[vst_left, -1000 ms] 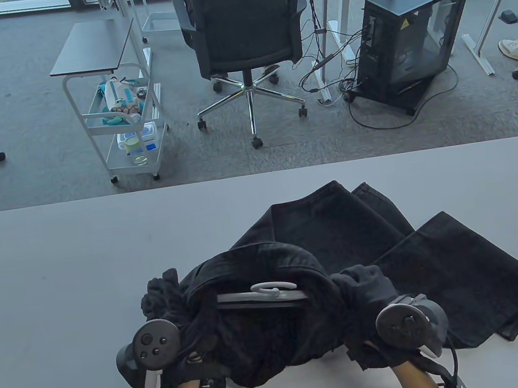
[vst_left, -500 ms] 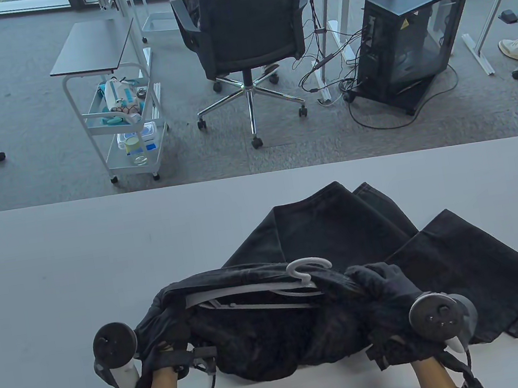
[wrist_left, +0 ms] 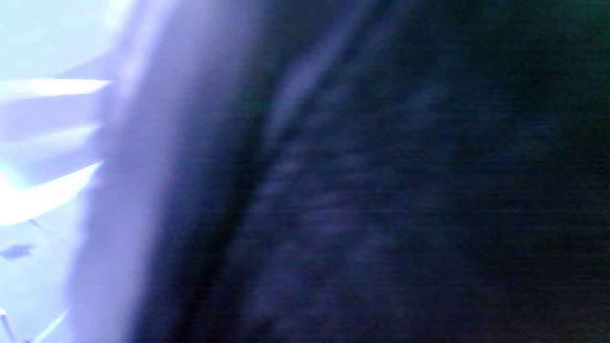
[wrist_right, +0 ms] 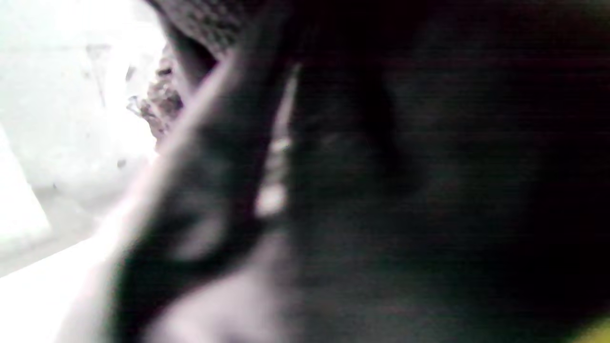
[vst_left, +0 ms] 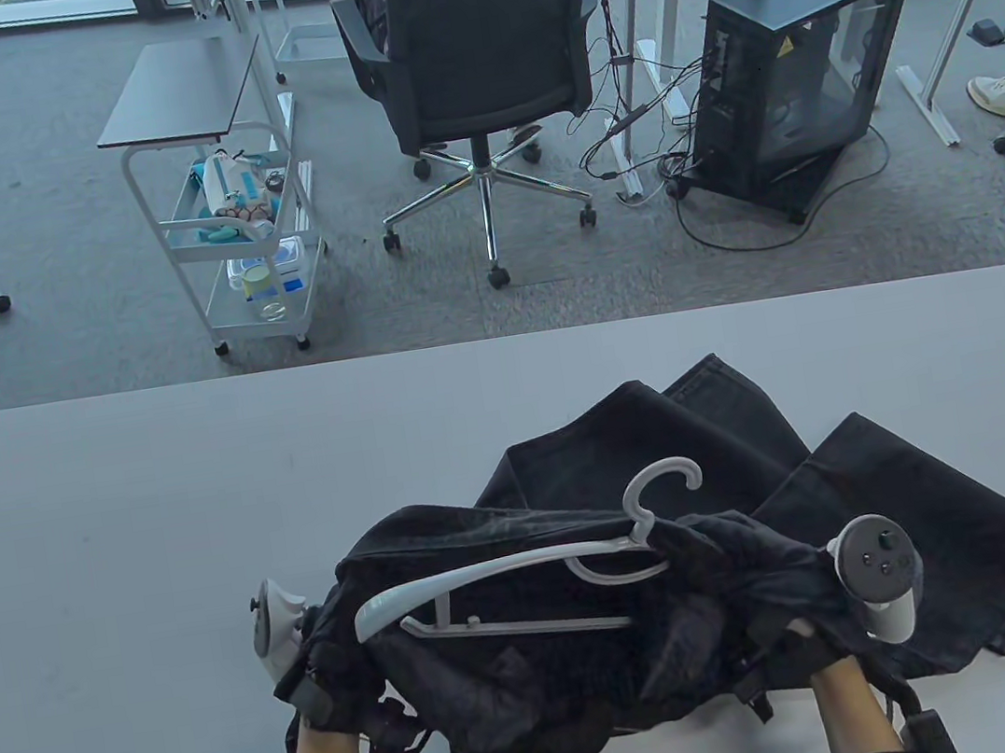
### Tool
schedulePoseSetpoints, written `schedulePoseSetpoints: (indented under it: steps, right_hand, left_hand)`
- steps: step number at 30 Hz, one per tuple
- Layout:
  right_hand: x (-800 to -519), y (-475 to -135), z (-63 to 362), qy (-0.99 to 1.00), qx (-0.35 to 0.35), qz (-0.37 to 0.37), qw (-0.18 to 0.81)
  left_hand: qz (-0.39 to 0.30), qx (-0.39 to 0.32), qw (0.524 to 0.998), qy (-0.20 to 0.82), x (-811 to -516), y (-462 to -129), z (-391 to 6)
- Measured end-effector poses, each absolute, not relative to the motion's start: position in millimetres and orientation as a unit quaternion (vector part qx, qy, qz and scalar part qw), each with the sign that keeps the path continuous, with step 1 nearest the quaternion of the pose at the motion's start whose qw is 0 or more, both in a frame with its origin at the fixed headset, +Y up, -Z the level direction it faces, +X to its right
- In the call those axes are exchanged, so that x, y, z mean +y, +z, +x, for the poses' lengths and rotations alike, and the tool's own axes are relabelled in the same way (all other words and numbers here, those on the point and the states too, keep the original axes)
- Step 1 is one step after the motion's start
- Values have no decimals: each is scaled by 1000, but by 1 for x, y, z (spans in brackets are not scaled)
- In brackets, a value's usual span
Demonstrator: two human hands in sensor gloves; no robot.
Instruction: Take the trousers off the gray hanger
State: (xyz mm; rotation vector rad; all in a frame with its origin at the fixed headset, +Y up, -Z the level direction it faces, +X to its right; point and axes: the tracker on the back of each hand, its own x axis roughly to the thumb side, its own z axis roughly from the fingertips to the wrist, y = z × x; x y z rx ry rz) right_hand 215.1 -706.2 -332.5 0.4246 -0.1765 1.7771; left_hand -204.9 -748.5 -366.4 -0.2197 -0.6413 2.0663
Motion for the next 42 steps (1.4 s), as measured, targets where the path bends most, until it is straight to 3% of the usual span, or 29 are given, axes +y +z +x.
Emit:
schedulePoseSetpoints:
  steps: [1,5,6,8,10,11,15,16,19,24,27,32,37,42]
  right_hand:
    - [-706,-333,214,762,-78,181,617]
    - [-705,-330,215,738,-93,157,649]
    - [-705,-329,216,736,-96,143,655]
    - [-702,-326,216,749,-114,116,642]
    - [-700,-322,215,773,-127,92,615]
    - [-697,-319,212,791,-144,72,591]
    - [-688,-315,200,843,-177,81,501]
    - [-686,-313,194,856,-180,95,475]
    - [-680,-309,173,880,-181,151,412]
    - [-671,-302,144,872,-173,230,397]
    - [-672,-302,147,872,-171,236,394]
    - [-676,-306,152,866,-197,208,410]
    - [-682,-314,171,884,-237,132,381]
    - [-691,-323,176,895,-238,99,365]
  left_hand:
    - [-82,-244,491,832,-748,-366,-204]
    - [-9,-118,728,676,-742,-356,-217]
    - [3,-118,775,621,-738,-354,-219]
    - [-26,-170,814,555,-727,-353,-222]
    - [-51,-205,821,530,-710,-347,-227]
    - [-15,-207,831,517,-698,-340,-232]
    - [262,-147,842,447,-659,-308,-243]
    - [298,-151,845,417,-649,-303,-239]
    - [289,-206,878,320,-635,-296,-214]
    - [198,-313,915,161,-655,-303,-147]
    - [223,-303,919,118,-656,-302,-141]
    - [238,-266,921,156,-651,-303,-147]
    - [225,-195,933,204,-645,-309,-181]
    - [191,-169,938,234,-646,-315,-207]
